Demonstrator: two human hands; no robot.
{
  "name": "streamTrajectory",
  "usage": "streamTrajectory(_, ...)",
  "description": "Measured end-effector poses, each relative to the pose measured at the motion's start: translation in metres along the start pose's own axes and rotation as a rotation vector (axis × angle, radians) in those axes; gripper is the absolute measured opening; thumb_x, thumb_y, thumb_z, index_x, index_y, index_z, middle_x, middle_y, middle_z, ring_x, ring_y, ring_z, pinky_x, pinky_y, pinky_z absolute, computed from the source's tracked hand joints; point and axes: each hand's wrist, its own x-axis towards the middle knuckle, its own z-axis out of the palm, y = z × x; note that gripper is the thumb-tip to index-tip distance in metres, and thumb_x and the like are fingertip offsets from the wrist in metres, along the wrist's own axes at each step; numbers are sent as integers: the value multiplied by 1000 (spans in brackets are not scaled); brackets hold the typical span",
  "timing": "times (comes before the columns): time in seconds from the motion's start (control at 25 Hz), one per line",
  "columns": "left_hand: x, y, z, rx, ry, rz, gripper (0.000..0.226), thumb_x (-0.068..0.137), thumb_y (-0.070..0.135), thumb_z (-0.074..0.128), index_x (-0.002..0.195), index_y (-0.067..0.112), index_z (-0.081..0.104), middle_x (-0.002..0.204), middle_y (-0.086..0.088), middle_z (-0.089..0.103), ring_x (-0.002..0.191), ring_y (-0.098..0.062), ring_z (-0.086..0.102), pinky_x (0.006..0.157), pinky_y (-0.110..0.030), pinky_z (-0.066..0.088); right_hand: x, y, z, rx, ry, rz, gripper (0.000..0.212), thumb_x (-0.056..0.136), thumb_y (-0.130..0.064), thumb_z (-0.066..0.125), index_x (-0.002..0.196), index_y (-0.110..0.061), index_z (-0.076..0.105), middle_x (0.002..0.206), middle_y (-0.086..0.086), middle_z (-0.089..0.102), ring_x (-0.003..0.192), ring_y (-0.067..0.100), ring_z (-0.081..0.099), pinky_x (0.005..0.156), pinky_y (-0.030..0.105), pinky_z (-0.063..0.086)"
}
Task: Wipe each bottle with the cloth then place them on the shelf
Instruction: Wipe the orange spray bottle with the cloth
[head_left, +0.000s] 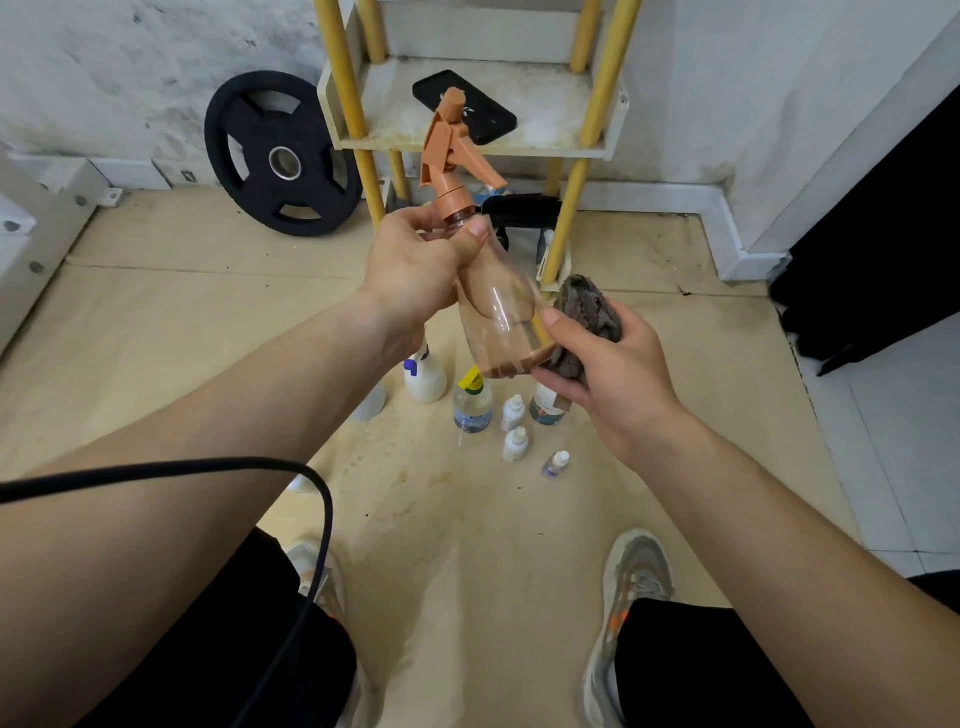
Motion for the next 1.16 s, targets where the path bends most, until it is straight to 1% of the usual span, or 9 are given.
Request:
streamTrajectory(0.16,-1,3,-4,33,-115,83,37,92,24,72,124,10,61,96,1,68,81,-5,72,68,-24,59,1,-3,-2,112,-2,56,32,89,-12,75,119,-6,64,112,10,74,102,24,73,80,41,62)
streamTrajectory(0.24,1,4,-7,111,-175,122,35,91,30,72,119,10,65,102,-3,71,87,-7,71,69,-21,55,2,-6,-2,149,-5,86,27,91,-11,72,117,-6,66,111,11,75,101,25,74,78,41,62)
streamTrajectory(0.32,3,4,-9,154,-208,167,35,91,35,72,115,9,68,107,-8,72,93,-12,70,75,-23,55,3,-6,-2,162,-15,105,25,93,-10,70,117,-6,66,109,11,76,99,25,74,77,43,62)
streamTrajectory(0.44,4,2,-9,177,-224,218,39,90,38,70,115,9,68,112,-14,71,104,-25,69,93,-42,57,4,-5,-2,139,-15,107,24,93,-10,69,116,-7,66,109,11,76,97,25,75,78,44,62)
streamTrajectory(0.52,4,2,-8,177,-258,214,37,95,34,65,118,5,65,114,-19,69,107,-32,67,95,-51,56,5,-3,-2,133,-17,113,24,92,-10,70,115,-8,66,111,12,75,98,26,75,81,46,62)
streamTrajectory(0.72,8,12,-18,5,-461,51,30,93,15,56,121,4,64,111,-13,64,106,-31,60,102,-47,49,7,-5,-3,161,-15,159,26,93,-11,69,118,-6,65,109,12,76,99,27,74,81,46,62)
streamTrajectory(0.84,9,13,-23,70,-467,112,29,98,10,56,125,4,62,110,-10,67,108,-28,65,94,-43,56,7,-7,-3,184,-31,187,26,94,-12,66,119,-5,65,108,12,76,99,26,75,76,42,62)
streamTrajectory(1.0,10,11,-22,103,-363,177,25,99,18,59,122,7,63,89,3,71,92,-17,68,78,-32,58,5,-10,1,177,-64,189,22,97,-14,61,117,-6,66,105,11,77,94,24,75,70,38,62)
streamTrajectory(1.16,9,9,-21,99,-355,184,28,99,18,60,124,4,62,96,-3,68,88,-17,67,76,-31,57,4,-11,1,145,-53,163,11,97,-13,61,105,-9,68,98,10,77,90,23,76,70,40,62)
